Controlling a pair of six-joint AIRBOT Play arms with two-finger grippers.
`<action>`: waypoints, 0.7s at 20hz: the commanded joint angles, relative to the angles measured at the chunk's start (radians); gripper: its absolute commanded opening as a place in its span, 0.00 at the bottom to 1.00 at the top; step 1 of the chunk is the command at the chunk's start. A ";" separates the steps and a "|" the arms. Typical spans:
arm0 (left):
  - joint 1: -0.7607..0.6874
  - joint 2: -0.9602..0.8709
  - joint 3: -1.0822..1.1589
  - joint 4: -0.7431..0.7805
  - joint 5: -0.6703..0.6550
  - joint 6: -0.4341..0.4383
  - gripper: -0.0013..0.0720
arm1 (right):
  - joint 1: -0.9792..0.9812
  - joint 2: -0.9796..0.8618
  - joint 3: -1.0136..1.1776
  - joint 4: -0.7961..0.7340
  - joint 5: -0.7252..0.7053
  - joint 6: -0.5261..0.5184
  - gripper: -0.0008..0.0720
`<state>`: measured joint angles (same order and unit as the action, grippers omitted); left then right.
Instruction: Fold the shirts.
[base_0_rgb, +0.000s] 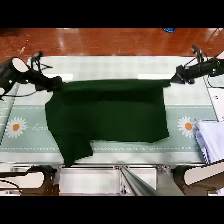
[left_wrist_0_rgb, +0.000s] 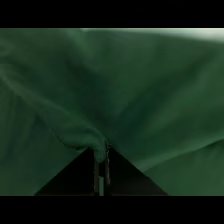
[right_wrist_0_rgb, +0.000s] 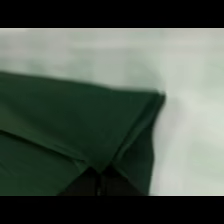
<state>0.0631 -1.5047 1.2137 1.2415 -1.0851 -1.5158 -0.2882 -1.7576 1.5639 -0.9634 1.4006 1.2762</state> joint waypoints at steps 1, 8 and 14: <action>-0.001 0.008 -0.104 0.000 -0.097 0.061 0.05 | 0.002 -0.002 -0.064 -0.123 0.074 0.027 0.04; 0.050 0.006 -0.106 -0.011 -0.066 0.080 0.05 | 0.012 -0.003 -0.150 -0.113 0.029 0.028 0.04; 0.082 0.006 -0.091 -0.011 -0.067 0.080 0.05 | 0.012 -0.003 -0.149 -0.111 0.035 0.029 0.04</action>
<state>0.1352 -1.4986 1.1164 1.2293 -1.1553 -1.4368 -0.2768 -1.7596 1.4185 -1.0729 1.4334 1.3029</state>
